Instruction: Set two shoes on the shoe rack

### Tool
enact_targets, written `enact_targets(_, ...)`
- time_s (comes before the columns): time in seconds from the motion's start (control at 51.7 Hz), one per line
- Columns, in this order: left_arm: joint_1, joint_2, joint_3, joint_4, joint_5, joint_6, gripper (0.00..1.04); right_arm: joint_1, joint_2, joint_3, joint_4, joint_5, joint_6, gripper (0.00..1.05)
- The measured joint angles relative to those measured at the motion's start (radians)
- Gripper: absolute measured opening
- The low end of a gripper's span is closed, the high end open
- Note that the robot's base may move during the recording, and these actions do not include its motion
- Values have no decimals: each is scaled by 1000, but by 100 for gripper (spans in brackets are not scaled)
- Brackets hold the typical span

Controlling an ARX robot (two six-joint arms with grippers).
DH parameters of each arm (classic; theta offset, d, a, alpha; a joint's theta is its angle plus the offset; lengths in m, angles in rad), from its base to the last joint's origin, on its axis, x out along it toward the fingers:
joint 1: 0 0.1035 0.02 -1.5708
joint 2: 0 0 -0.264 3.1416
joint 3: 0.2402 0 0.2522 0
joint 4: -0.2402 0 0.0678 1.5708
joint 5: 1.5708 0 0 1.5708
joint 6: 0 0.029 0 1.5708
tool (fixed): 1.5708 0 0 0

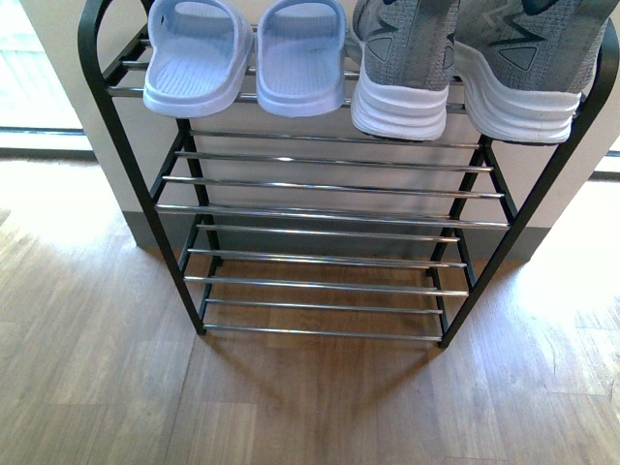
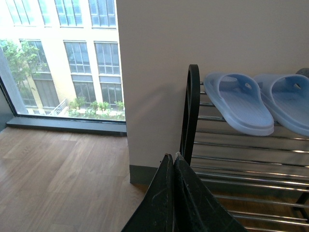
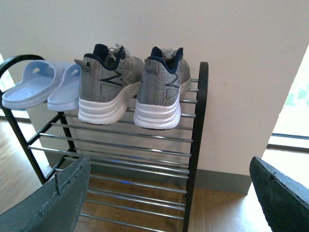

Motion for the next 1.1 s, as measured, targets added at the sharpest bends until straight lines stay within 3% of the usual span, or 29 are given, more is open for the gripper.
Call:
enact_targets(0.793,0,-262,0,-257,0,0,1,0,0,0,0,0,0,96)
enact_targets(0.89,0,-380,1,-409,0,0,1,0,0,0,0,0,0,96)
enact_targets(1.102,1,-417,1,-430,0,0,1,0,0,0,0,0,0,96)
